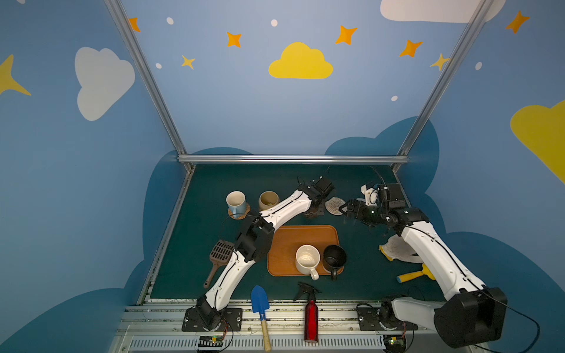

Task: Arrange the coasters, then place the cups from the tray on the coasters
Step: 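Lower the lavender mug onto the wooden coaster and open the left gripper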

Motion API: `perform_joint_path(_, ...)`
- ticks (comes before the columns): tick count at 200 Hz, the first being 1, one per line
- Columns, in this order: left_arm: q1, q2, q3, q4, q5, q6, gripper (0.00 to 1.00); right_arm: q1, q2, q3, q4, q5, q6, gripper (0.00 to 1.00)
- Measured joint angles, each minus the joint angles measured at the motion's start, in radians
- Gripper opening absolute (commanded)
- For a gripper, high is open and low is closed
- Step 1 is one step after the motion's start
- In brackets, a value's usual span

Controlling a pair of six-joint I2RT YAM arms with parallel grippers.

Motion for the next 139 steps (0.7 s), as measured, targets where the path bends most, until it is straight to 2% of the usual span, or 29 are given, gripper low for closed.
perform_joint_path(9,0.0,0.001,0.001,0.0,0.001,0.0,0.1,0.0,0.0,0.0,0.001,0.0,0.0,0.92)
perform_joint_path(30,0.0,0.009,0.01,0.0,0.003,0.005,0.31,-0.003,0.0,0.0,0.003,0.0,0.0,0.92)
perform_joint_path(82,0.0,0.013,0.019,0.002,0.001,0.005,0.37,-0.004,0.0,0.0,0.005,0.001,-0.001,0.93)
perform_joint_path(113,-0.003,0.013,0.022,-0.001,-0.011,0.005,0.57,-0.005,-0.002,-0.009,0.004,0.0,-0.003,0.93)
perform_joint_path(139,-0.005,0.013,0.022,-0.008,-0.026,0.003,0.63,-0.005,-0.006,-0.014,-0.004,0.0,-0.026,0.93)
